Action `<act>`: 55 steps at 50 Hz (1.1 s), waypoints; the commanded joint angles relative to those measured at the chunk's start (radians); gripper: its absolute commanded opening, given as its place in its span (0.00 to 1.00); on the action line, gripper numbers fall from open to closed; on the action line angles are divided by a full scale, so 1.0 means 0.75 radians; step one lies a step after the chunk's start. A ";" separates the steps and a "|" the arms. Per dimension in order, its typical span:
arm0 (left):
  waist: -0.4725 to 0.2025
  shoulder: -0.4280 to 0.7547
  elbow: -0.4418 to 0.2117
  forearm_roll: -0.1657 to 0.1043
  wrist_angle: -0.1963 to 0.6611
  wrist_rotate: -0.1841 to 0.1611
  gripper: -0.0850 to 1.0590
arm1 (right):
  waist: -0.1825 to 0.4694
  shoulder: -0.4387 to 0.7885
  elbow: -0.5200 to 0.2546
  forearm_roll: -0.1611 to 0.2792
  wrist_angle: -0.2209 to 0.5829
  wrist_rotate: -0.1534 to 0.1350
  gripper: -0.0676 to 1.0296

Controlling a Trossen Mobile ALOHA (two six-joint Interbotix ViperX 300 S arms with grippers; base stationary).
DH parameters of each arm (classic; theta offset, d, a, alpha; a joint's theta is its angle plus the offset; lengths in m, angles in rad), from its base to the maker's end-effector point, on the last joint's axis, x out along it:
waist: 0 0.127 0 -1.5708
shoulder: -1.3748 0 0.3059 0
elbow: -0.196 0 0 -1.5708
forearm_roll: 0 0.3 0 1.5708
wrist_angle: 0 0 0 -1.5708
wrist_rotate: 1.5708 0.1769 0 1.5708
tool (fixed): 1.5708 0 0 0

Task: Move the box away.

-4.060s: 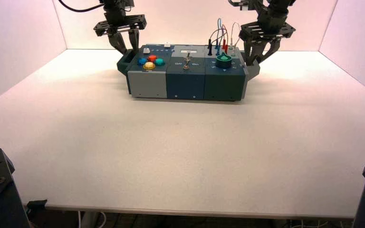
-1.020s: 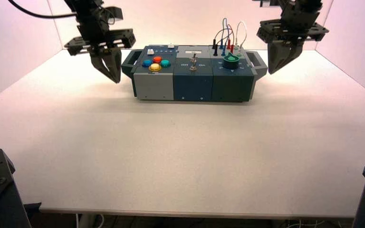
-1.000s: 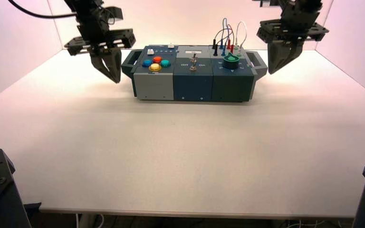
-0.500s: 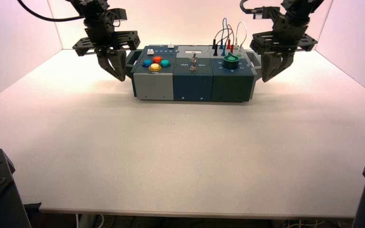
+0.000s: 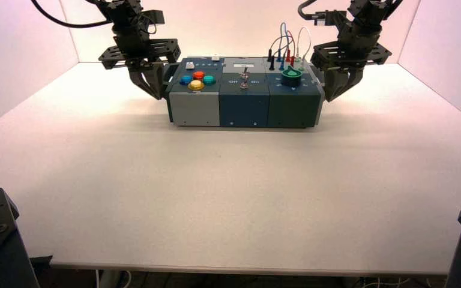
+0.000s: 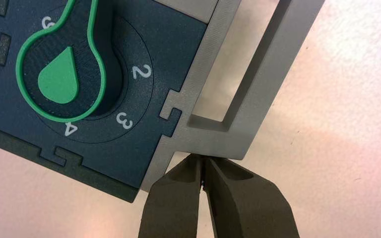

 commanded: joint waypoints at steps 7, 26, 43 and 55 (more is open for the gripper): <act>-0.006 -0.025 -0.027 -0.002 -0.008 0.006 0.05 | 0.008 -0.016 -0.063 0.000 -0.039 -0.014 0.04; -0.006 -0.012 -0.043 0.000 -0.070 0.006 0.05 | 0.020 -0.039 -0.059 0.000 -0.045 -0.014 0.04; -0.006 -0.012 -0.078 0.002 -0.076 0.016 0.05 | 0.031 -0.049 -0.055 -0.002 -0.055 -0.014 0.04; -0.008 -0.035 -0.067 0.002 -0.061 0.018 0.05 | 0.031 -0.080 -0.045 -0.002 -0.043 -0.010 0.04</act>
